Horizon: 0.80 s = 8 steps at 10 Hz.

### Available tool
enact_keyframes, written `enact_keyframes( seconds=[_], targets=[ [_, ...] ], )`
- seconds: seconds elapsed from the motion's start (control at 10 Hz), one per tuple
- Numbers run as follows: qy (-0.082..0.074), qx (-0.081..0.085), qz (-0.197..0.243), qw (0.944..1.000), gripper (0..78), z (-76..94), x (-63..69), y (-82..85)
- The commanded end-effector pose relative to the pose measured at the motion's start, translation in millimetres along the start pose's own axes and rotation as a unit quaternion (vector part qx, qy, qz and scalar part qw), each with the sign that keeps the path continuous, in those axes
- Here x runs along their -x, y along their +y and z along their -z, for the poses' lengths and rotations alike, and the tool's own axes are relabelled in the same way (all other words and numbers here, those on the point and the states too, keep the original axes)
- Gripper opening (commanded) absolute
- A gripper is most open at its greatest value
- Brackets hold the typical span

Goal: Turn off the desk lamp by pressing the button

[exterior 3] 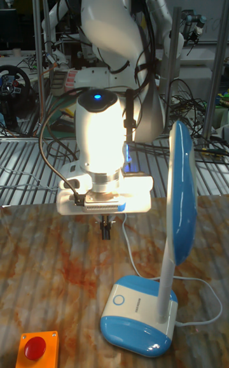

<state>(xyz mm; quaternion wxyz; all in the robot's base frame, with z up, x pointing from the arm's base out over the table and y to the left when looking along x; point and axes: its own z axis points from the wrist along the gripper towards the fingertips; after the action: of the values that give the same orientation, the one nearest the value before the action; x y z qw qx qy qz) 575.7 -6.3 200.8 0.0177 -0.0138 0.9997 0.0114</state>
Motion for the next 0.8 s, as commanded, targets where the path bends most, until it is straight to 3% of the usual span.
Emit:
enact_keyframes(
  seconds=[0.1, 0.3, 0.8],
  targets=[
    [0.0, -0.004, -0.038, 0.9993, 0.0, -0.2, 2.9, -0.5],
    [-0.001, -0.032, -0.065, 0.9974, 0.0, -0.2, 2.9, -0.5],
    [-0.002, -0.03, -0.056, 0.998, 0.0, -13.2, 6.1, 6.1]
  ],
)
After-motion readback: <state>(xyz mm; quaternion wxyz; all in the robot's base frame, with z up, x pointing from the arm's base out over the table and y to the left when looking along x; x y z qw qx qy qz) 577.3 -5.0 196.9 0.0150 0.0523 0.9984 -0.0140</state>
